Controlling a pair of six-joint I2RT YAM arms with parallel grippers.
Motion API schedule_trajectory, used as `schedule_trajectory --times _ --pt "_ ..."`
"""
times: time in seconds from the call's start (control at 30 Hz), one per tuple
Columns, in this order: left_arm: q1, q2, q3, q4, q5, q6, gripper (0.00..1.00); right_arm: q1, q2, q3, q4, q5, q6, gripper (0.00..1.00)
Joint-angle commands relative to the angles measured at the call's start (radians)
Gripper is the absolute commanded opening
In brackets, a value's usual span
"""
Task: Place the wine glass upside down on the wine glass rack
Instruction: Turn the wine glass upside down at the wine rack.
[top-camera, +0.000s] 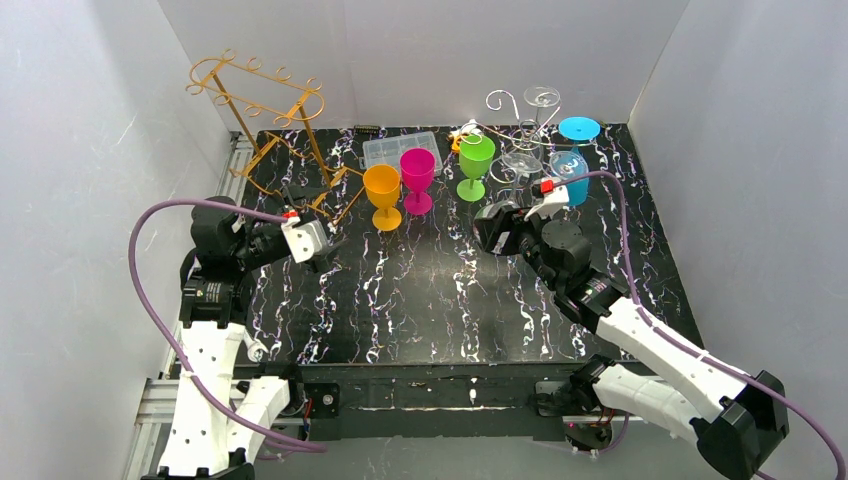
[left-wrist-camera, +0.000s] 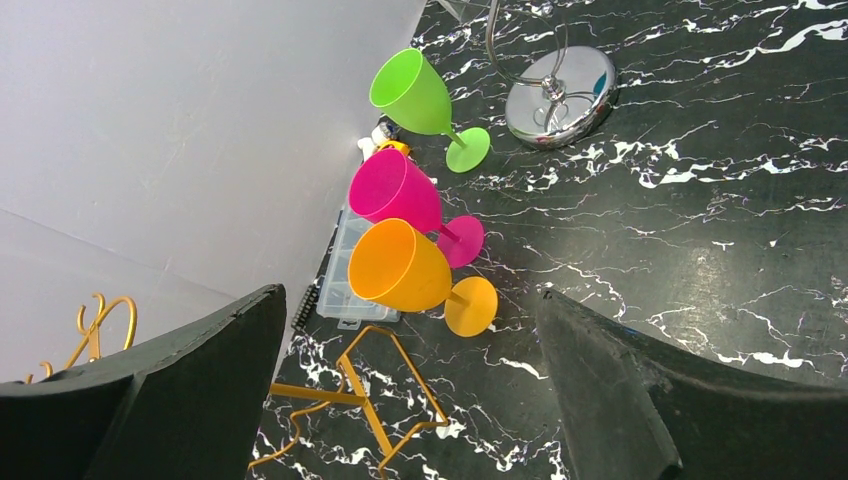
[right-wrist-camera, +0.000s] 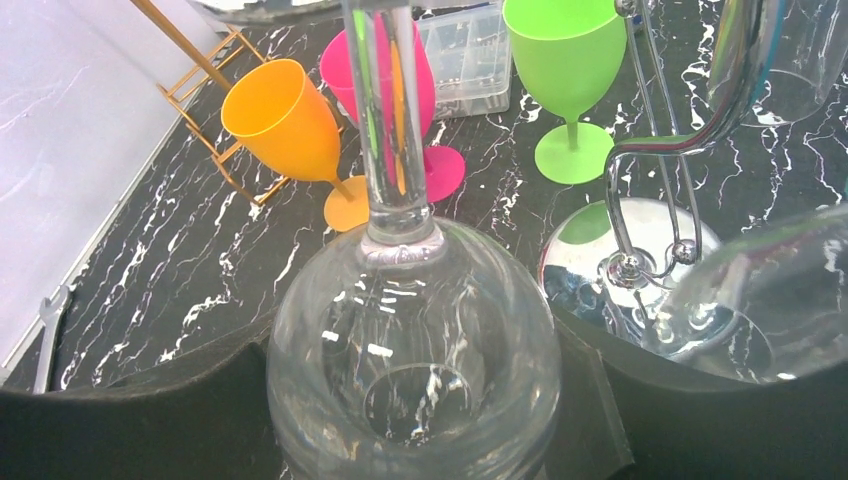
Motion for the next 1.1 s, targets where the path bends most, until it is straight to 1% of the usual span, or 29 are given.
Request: schedule_trajectory --times 0.0,0.77,1.07 --pt "0.000 -0.016 -0.003 -0.010 0.006 0.011 0.94 -0.018 -0.009 0.054 0.079 -0.003 0.013 0.46" --pt "0.000 -0.026 -0.006 -0.026 -0.003 0.026 0.94 -0.096 0.073 0.083 0.123 -0.123 0.014 0.45" --pt "-0.001 -0.026 -0.005 -0.026 -0.004 0.026 0.94 -0.099 0.134 0.126 0.133 -0.196 -0.015 0.43"
